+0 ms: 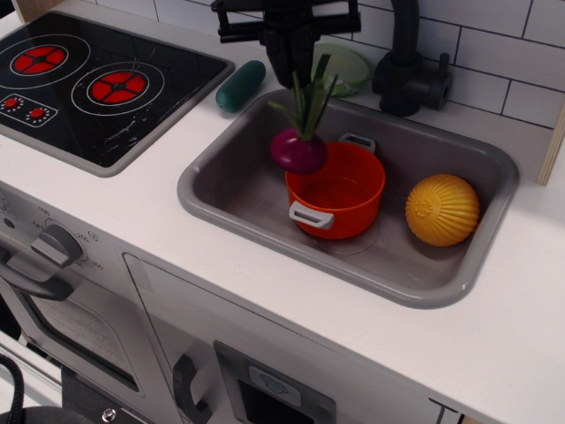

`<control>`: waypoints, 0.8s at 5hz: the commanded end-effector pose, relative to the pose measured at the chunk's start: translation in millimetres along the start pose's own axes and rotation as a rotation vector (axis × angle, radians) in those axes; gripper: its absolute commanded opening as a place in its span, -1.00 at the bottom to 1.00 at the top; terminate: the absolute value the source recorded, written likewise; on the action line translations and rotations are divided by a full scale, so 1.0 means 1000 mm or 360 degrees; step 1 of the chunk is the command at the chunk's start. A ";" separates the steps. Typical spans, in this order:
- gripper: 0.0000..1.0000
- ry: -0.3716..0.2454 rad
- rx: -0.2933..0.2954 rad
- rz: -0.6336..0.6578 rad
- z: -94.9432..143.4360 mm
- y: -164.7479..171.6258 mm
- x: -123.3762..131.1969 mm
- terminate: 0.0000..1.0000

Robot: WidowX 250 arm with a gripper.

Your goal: Put beet in pot sink

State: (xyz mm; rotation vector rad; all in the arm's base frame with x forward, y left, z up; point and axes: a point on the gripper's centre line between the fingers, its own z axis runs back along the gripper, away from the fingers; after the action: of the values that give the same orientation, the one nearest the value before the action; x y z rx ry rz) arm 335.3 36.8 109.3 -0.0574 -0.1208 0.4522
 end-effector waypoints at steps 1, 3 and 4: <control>-1.00 -0.0147 0.0017 0.0051 -0.006 -0.009 0.013 -1.00; 1.00 -0.0102 0.0021 0.0114 -0.006 -0.015 0.008 -1.00; 1.00 -0.0065 -0.0025 0.0115 0.006 -0.015 0.014 -1.00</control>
State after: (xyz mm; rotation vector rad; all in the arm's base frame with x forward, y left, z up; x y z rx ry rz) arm 347.0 25.8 105.5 -0.0633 -0.1139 0.5274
